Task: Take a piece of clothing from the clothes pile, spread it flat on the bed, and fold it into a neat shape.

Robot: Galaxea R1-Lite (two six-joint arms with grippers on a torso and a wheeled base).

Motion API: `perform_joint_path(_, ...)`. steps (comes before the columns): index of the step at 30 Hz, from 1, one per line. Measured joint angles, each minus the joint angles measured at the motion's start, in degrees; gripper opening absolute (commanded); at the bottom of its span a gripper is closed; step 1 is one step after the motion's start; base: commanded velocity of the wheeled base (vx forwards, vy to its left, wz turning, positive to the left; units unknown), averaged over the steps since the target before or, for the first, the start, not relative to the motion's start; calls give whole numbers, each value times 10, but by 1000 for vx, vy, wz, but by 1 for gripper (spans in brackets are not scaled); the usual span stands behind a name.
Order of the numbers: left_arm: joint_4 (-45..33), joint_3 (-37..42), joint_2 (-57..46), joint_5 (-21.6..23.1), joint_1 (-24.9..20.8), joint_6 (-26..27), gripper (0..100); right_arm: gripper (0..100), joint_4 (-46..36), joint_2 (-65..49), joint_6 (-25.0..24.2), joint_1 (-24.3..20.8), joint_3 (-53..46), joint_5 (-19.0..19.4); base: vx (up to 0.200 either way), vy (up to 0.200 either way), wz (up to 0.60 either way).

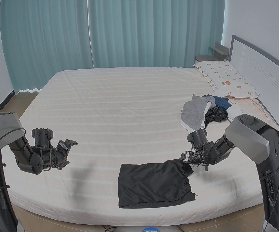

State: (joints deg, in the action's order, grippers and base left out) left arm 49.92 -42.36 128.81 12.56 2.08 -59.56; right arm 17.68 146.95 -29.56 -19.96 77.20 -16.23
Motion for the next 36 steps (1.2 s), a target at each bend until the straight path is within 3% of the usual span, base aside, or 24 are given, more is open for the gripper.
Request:
perform_joint_path(6,0,0,0,0,0,0,100,100,7,-3,-6,-10,-9,31,0,0,0)
perform_joint_path(10,0,0,0,0,0,0,100,100,4,-3,16,-17,-19,53,0,0,0)
perform_joint_path(18,0,0,0,0,0,0,100,100,-48,-4,53,-24,-25,16,0,0,0)
perform_joint_path(26,0,0,0,0,0,0,100,100,-64,-7,37,-19,-21,-46,0,0,0)
perform_joint_path(32,0,0,0,0,0,0,100,100,-61,-16,2,-19,-28,-43,0,0,0)
perform_joint_path(36,0,0,0,0,0,0,100,100,-59,-34,-20,-18,-43,0,0,0,0)
